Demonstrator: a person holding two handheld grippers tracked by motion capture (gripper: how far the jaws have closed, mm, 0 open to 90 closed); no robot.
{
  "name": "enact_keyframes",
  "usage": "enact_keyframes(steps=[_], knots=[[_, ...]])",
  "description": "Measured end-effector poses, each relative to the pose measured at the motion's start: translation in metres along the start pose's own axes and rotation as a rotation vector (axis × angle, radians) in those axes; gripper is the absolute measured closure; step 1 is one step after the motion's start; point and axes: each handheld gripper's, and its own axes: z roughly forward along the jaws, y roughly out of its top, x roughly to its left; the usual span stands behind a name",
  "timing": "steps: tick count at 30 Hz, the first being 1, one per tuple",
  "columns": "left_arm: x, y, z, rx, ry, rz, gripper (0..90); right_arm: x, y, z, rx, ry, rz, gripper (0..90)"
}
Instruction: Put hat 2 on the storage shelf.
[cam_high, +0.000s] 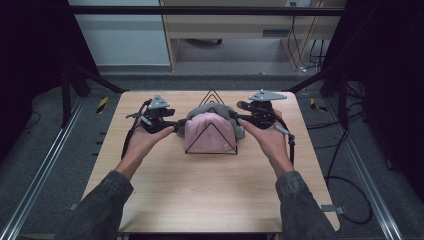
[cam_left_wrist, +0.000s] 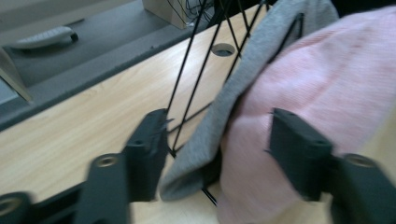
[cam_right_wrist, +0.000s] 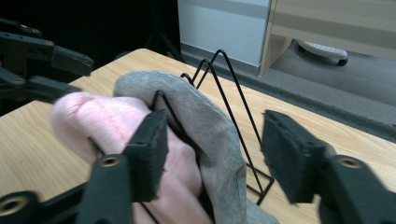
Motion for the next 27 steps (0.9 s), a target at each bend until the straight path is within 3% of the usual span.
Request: enact_keyframes(steps=[5,12,16,19,22,27], knots=[[-0.012,-0.005,-0.019,0.018,-0.036,0.022,13.6,0.005,-0.003,-0.019,0.0,-0.019,0.009,24.7],[-0.023,-0.029,-0.032,0.049,-0.06,0.034,7.6,0.009,-0.026,-0.042,0.015,-0.048,0.003,16.9],[-0.029,-0.049,-0.033,0.103,-0.053,0.068,6.2,0.008,-0.048,-0.048,0.051,-0.051,0.02,13.4],[-0.03,-0.067,-0.034,0.138,-0.069,0.053,6.1,0.006,-0.068,-0.049,0.088,-0.063,0.03,11.7],[-0.028,-0.086,-0.033,0.193,-0.054,0.06,6.1,0.004,-0.089,-0.048,0.132,-0.065,0.044,10.7],[-0.021,-0.121,-0.029,0.284,-0.037,0.025,6.1,0.002,-0.127,-0.047,0.209,-0.062,0.083,9.0]])
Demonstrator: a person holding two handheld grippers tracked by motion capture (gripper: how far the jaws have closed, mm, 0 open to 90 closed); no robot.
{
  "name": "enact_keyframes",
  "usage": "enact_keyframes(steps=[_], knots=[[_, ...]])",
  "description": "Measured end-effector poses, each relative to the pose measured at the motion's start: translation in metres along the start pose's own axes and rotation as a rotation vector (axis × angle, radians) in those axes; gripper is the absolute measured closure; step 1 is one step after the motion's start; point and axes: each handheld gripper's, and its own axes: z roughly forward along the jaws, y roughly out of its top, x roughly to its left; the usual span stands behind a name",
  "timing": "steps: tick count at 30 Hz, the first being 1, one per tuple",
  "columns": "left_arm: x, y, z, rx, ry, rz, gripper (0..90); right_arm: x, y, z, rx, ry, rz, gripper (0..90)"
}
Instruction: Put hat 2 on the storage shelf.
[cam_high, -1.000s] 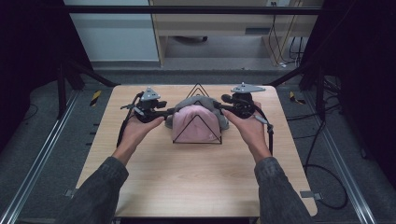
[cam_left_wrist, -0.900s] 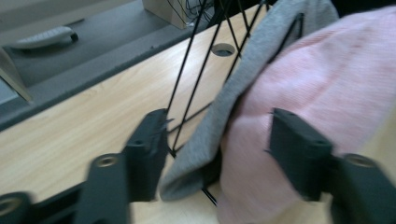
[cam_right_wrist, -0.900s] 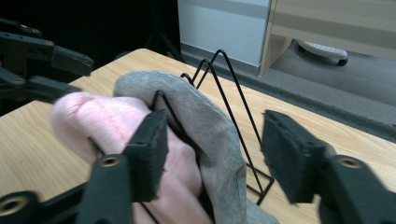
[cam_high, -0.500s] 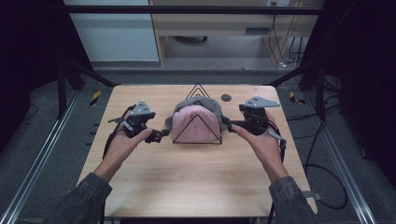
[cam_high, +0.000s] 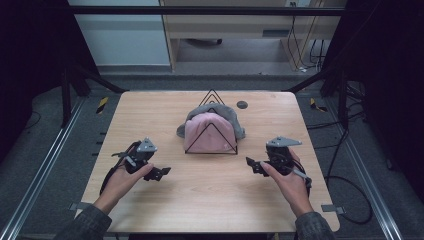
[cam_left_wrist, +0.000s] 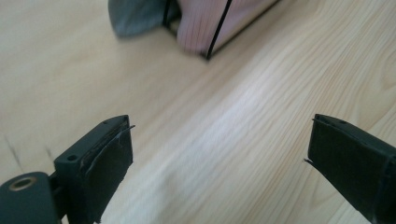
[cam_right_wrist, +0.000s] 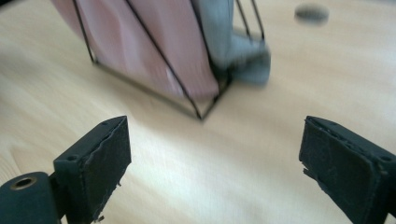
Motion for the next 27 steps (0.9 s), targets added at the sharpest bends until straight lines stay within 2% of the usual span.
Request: enact_keyframes(steps=[3,5,7,9,10,13,15,17,19,22,27], knots=[[0.005,-0.013,0.007,0.042,0.005,-0.018,6.1,-0.005,-0.019,0.008,0.049,-0.006,0.034,8.9],[0.006,-0.02,0.011,0.062,-0.013,-0.037,6.0,-0.007,-0.026,0.013,0.097,-0.028,0.031,8.9],[0.007,-0.025,0.014,0.078,-0.019,-0.044,5.9,-0.007,-0.034,0.017,0.136,-0.028,0.038,8.9],[0.007,-0.031,0.019,0.088,-0.005,-0.069,6.0,-0.007,-0.039,0.021,0.161,-0.023,0.042,9.4],[0.006,-0.032,0.021,0.105,-0.004,-0.07,6.1,-0.006,-0.041,0.022,0.176,-0.021,0.044,10.4],[0.003,-0.031,0.024,0.103,0.012,-0.052,3.3,-0.006,-0.048,0.028,0.216,-0.028,0.049,10.5],[0.003,-0.033,0.026,0.101,0.021,-0.032,1.4,-0.003,-0.05,0.03,0.211,-0.041,0.027,9.0],[0.004,-0.035,0.027,0.071,0.016,-0.035,0.0,0.002,-0.052,0.031,0.213,-0.065,-0.006,7.1],[0.004,-0.036,0.027,0.065,0.015,-0.032,0.0,0.006,-0.057,0.033,0.196,-0.08,-0.047,1.5],[0.005,-0.037,0.027,0.059,0.008,-0.025,0.0,0.008,-0.062,0.035,0.138,-0.084,-0.044,0.3],[0.006,-0.035,0.027,0.069,0.001,-0.016,0.0,0.007,-0.063,0.036,0.126,-0.085,-0.041,0.3]])
